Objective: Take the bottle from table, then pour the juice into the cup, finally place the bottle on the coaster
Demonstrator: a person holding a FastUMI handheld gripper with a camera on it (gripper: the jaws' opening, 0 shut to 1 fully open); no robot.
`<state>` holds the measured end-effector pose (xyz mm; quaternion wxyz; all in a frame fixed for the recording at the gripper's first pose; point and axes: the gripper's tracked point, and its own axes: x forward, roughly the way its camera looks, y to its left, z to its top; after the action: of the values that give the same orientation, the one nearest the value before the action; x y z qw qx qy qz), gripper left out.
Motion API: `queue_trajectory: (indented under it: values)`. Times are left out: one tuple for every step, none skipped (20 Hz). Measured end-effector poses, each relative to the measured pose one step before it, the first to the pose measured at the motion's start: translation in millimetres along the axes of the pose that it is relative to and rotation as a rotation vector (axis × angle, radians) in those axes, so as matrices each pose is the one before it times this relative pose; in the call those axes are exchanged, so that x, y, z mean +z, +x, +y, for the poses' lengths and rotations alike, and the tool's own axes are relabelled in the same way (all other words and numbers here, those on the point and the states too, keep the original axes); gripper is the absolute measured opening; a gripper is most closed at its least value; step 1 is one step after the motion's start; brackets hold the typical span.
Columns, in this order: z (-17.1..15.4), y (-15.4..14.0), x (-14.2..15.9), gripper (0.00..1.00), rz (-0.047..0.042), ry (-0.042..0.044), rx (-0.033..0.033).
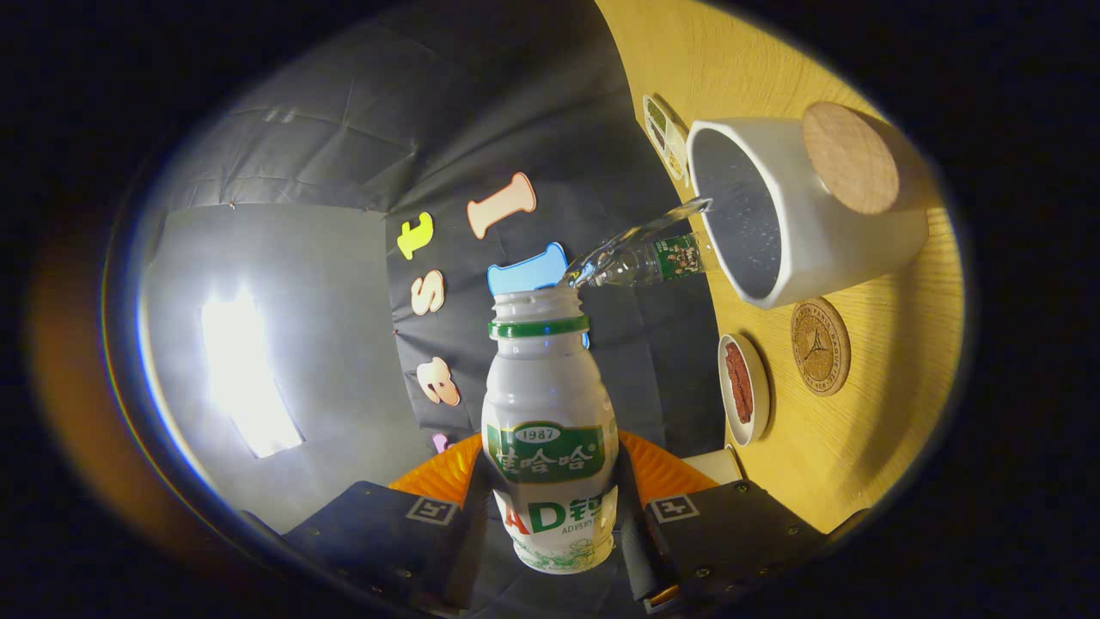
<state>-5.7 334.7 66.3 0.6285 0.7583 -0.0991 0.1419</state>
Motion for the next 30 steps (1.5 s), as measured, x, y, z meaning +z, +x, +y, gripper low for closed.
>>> queue_trajectory:
  values:
    - [0.38,-0.04,0.12,0.66,-0.00043,0.0028,0.00242]
    - [0.38,0.93,-1.49,0.66,-0.00023,0.00175,0.00019]
    - [-0.28,-0.35,0.28,0.66,-0.00016,0.00147,0.00022]
    - [-0.09,1.41,0.76,0.66,0.00008,0.00255,0.00139]
    - [-1.0,0.39,-0.23,0.66,-0.00051,0.00315,0.00264]
    - [0.43,-0.86,0.45,0.66,-0.00104,0.00263,0.00292]
    - [0.09,0.17,0.37,0.66,-0.00042,0.00372,0.00061]
    - [0.15,-1.24,0.45,0.66,-0.00037,0.00243,0.00262]
    - [-0.05,-0.47,-0.07,0.66,0.00029,0.00207,-0.00006]
    - [-0.39,1.05,-0.22,0.66,-0.00058,0.00165,0.00172]
    - [0.31,-0.88,0.25,0.66,-0.00217,0.00294,0.00041]
    - [-0.71,-0.96,-0.82,0.66,-0.00159,0.00431,0.00024]
    - [-0.33,-0.64,-0.59,0.66,-0.00094,0.00386,0.00202]
    - [1.25,-0.61,0.19,0.66,0.00009,0.00307,0.00101]
    - [-0.65,0.31,-0.65,0.66,0.00015,0.00097,0.001]
    - [-0.41,1.18,0.7,0.66,0.00061,0.00136,-0.00044]
    - [0.06,0.13,-0.21,0.66,-0.00021,0.00099,0.00219]
    - [0.32,0.03,0.14,0.66,0.00059,0.00186,-0.00004]
    - [0.31,-0.07,0.2,0.66,-0.00054,0.00148,0.00102]
    - [1.14,-0.29,0.11,0.66,-0.00072,0.00226,0.00048]
    - [-0.41,0.57,0.04,0.66,-0.00212,0.00296,0.00183]
    - [0.32,-0.11,-0.55,0.66,-0.00081,0.00264,0.00113]
    - [0.28,-0.35,-0.24,0.66,-0.00038,0.00307,0.00105]
    - [-0.13,0.22,0.5,0.66,-0.00023,0.00184,0.00009]
    - [0.03,-0.18,-0.46,0.66,0.00014,0.00057,0.00034]
    - [0.17,0.55,-0.91,0.66,0.00099,0.00083,-0.00048]
    - [0.61,-0.19,0.95,0.66,-0.00023,0.00114,0.00111]
    - [-0.39,-0.16,0.05,0.66,0.00017,0.0021,-0.00031]
    - [-0.25,-0.07,0.64,0.66,-0.00334,0.0026,0.00057]
    - [0.28,-0.31,-0.14,0.66,-0.00061,0.00359,-0.00014]
